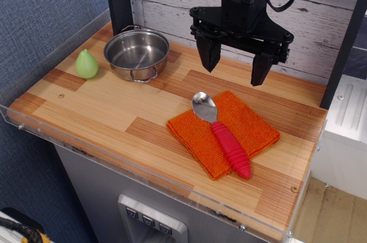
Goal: Place the green pear inside the pot
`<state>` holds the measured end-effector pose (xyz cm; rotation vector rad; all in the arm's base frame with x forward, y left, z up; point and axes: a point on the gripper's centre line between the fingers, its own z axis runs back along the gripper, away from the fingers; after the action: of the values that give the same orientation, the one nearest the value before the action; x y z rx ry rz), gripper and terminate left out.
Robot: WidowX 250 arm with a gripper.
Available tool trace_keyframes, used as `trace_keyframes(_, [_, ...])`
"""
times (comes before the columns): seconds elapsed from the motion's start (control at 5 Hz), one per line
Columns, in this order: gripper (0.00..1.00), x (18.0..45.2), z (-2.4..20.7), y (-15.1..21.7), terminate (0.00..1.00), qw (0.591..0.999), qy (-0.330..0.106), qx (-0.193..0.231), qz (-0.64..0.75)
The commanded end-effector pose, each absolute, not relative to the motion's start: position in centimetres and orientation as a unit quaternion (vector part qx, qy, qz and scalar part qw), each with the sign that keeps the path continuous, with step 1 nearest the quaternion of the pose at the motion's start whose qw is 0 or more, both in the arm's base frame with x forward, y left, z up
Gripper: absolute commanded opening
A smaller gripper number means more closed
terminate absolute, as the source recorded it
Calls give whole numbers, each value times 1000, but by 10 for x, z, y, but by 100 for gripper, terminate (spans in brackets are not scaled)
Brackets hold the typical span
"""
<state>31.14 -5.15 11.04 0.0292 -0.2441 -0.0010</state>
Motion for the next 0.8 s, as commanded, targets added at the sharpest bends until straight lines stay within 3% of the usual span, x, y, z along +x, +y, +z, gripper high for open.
trace_keyframes(0.0, [100,311,110,-51,0,992,-122,15,-1])
trace_keyframes(0.6, [100,297,110,12,0,963,-55,69,-255])
